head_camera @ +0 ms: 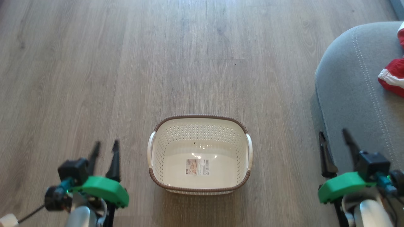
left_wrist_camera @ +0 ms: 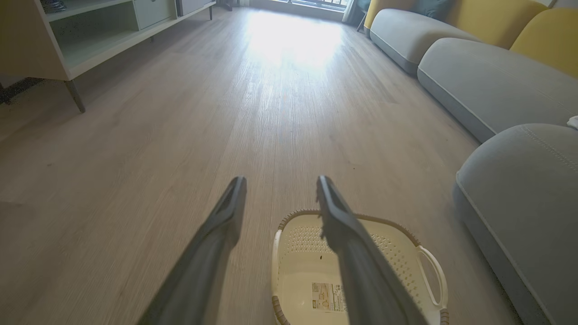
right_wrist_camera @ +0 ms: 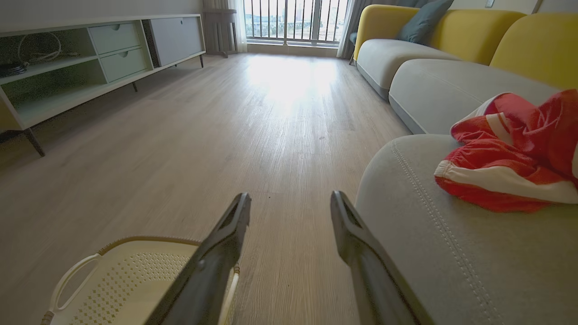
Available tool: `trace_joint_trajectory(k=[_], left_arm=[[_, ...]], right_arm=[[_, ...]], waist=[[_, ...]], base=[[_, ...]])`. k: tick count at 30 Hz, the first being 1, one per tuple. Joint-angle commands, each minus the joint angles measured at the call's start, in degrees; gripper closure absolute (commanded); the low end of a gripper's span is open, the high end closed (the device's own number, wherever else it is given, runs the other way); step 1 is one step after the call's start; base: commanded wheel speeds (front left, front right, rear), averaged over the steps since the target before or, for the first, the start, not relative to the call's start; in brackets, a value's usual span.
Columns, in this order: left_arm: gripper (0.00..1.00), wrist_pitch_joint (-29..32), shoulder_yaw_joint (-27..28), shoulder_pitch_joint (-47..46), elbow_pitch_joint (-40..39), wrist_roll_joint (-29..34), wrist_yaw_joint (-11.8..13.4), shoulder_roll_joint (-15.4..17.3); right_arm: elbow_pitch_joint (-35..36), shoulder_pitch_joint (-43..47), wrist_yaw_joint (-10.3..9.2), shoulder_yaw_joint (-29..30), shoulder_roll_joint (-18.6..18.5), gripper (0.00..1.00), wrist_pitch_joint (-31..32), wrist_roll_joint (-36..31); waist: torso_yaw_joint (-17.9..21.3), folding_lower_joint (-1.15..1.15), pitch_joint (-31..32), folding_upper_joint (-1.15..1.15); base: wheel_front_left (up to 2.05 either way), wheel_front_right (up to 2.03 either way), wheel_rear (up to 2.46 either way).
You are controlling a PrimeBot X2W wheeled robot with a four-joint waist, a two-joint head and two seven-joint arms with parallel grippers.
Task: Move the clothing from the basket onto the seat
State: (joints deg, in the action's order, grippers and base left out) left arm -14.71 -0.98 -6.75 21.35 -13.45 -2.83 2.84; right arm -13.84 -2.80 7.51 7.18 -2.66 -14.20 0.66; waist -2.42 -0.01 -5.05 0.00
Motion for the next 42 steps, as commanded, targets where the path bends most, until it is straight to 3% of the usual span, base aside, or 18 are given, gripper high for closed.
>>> trace_joint_trajectory(k=[1,6,42], left_arm=[[1.00,0.1,0.0,0.0,0.5,-0.1,0.0,0.0],[1.00,0.7,0.1,0.9,2.8,-1.6,-0.1,-0.1],[1.00,6.6,2.1,0.9,-0.3,-24.3,-1.4,-0.1]], right_arm=[[-0.6,0.0,0.00,0.0,0.0,1.00,0.0,0.1],[-3.6,0.2,0.00,0.2,0.1,1.00,0.8,1.8],[-2.3,-0.6,-0.01,-0.3,0.0,1.00,6.5,28.2]], waist=[[0.0,0.01,0.0,0.00],[0.1,0.01,0.1,0.00],[0.8,0.01,1.5,0.00]], base=[[0.00,0.00,0.00],[0.00,0.00,0.00],[0.00,0.00,0.00]])
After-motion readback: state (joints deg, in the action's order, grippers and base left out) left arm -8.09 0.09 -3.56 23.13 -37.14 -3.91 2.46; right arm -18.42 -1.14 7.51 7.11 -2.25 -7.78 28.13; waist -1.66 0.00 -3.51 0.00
